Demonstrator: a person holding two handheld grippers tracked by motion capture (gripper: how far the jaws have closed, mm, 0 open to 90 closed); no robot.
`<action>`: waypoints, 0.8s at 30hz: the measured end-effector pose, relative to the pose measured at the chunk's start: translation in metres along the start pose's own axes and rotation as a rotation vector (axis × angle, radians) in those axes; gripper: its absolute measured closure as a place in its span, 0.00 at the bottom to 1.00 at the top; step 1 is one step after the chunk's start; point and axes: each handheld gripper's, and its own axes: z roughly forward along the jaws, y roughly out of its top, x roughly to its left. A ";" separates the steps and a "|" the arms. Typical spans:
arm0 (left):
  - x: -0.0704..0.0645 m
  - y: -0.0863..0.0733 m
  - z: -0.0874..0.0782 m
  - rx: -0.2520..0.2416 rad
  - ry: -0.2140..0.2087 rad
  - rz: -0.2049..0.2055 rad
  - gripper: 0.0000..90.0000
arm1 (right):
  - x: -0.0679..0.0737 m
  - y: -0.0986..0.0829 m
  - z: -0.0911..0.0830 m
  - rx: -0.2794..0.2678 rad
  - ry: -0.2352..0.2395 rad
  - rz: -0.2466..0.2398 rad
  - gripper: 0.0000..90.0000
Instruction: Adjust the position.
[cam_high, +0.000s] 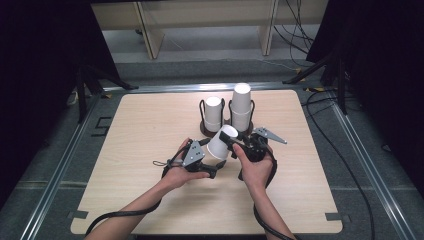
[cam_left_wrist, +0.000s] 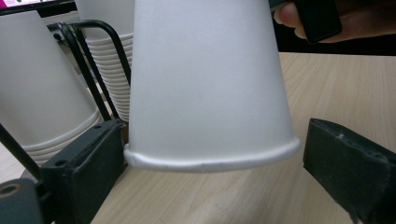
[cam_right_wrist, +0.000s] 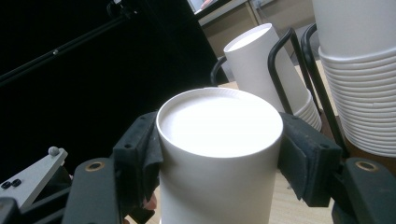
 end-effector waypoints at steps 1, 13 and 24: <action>0.000 0.001 0.001 -0.002 0.000 0.001 0.06 | 0.000 0.000 -0.001 -0.003 0.000 0.006 0.39; 0.002 -0.001 0.004 -0.012 0.017 -0.021 0.09 | -0.001 -0.001 -0.001 -0.021 0.017 0.017 0.39; 0.001 0.000 0.003 -0.024 0.013 -0.022 0.15 | -0.001 -0.001 -0.002 -0.027 -0.002 0.038 0.39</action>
